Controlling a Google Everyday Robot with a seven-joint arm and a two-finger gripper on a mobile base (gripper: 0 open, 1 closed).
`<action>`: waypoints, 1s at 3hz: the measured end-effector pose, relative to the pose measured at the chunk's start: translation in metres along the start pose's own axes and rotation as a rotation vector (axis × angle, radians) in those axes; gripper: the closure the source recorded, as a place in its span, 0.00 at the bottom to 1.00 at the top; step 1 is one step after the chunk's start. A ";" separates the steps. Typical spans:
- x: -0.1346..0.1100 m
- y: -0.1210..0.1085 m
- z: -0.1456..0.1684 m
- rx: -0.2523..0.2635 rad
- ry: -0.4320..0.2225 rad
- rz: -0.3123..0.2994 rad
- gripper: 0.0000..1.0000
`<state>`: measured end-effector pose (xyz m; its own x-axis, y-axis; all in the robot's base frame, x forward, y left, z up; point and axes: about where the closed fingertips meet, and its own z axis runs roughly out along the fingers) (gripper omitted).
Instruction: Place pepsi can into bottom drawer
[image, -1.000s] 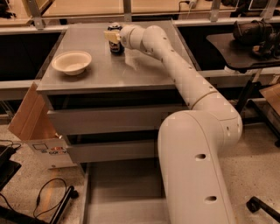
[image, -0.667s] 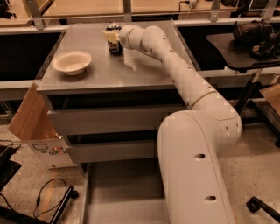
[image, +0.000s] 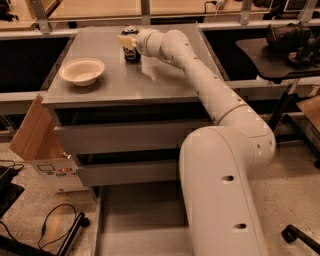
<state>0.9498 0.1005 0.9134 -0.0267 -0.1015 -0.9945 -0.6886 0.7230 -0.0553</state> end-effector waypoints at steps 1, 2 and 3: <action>-0.006 0.004 0.001 -0.012 -0.004 0.003 1.00; -0.044 0.026 -0.012 -0.068 -0.028 -0.005 1.00; -0.074 0.045 -0.025 -0.105 -0.052 -0.015 1.00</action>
Offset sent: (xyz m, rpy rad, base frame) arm -0.0383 0.0162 0.0723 0.0232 -0.0267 0.1039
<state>0.9032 0.1235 0.9866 0.0203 -0.0740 -0.9971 -0.7608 0.6459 -0.0634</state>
